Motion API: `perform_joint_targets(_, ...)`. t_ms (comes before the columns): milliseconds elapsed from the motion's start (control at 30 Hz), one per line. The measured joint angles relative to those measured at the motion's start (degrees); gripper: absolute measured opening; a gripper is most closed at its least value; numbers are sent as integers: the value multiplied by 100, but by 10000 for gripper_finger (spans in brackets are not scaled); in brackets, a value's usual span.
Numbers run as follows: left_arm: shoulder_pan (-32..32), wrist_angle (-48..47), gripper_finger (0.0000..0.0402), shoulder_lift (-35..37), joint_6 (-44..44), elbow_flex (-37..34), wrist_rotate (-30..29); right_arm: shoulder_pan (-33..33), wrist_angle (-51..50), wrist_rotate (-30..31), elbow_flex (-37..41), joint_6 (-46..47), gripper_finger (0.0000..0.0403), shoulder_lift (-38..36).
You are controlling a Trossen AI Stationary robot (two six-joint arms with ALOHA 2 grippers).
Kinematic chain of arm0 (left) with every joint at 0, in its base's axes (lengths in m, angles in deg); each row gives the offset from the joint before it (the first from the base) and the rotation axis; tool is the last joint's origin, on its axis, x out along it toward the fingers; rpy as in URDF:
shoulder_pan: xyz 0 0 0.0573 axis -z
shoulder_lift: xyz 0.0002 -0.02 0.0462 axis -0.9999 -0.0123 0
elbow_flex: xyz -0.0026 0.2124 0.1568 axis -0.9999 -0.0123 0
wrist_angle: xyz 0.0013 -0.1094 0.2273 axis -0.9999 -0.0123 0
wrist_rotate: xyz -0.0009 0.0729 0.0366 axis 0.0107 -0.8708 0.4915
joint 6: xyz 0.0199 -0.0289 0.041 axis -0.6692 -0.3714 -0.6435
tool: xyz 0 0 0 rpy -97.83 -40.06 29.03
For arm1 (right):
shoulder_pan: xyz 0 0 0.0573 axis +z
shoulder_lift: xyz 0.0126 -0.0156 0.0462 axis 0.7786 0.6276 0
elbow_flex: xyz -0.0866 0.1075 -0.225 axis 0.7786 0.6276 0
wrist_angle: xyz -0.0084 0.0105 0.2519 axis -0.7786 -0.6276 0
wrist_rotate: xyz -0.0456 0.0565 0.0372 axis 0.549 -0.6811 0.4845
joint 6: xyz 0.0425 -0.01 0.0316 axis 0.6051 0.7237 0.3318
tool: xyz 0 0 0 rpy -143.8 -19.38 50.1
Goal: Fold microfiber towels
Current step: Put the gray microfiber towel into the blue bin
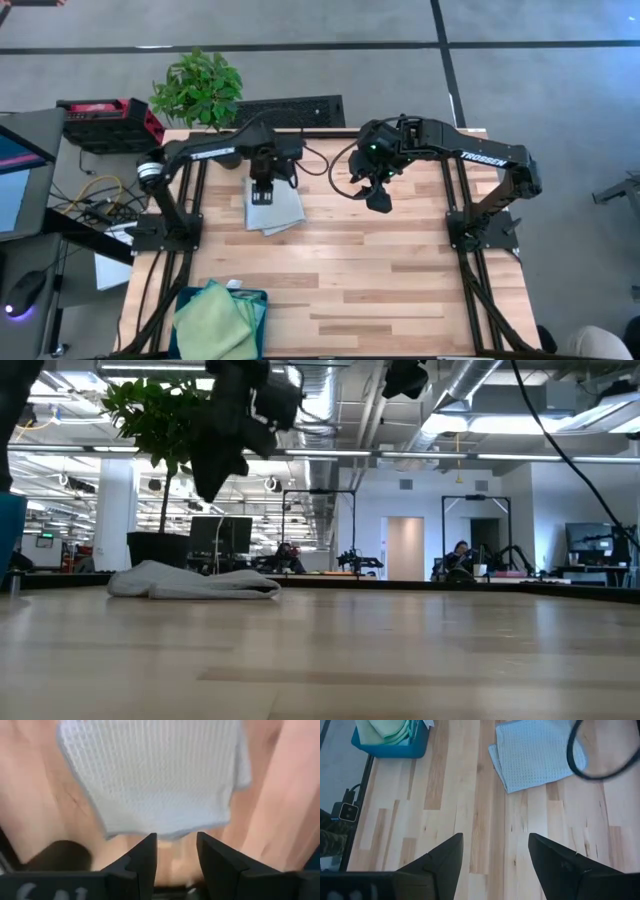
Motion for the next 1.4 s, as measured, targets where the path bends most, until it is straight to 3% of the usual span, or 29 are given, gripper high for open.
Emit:
perform_joint_targets(300,1202,1466,131,867,1981,-735,142,-2,-6,0,0,5,249,0)
perform_joint_targets(567,2234,3107,131,975,2824,-2061,115,0,6,0,0,-107,249,0)
perform_joint_targets(767,2353,3507,131,979,3675,-2741,-712,0,15,0,0,-151,249,0)
perform_joint_targets(933,2349,4291,131,979,3615,-3225,-1116,4,126,0,0,-151,249,0)
perform_joint_targets(1400,2323,5879,131,981,3465,-4182,-829,4,145,0,0,-149,249,0)
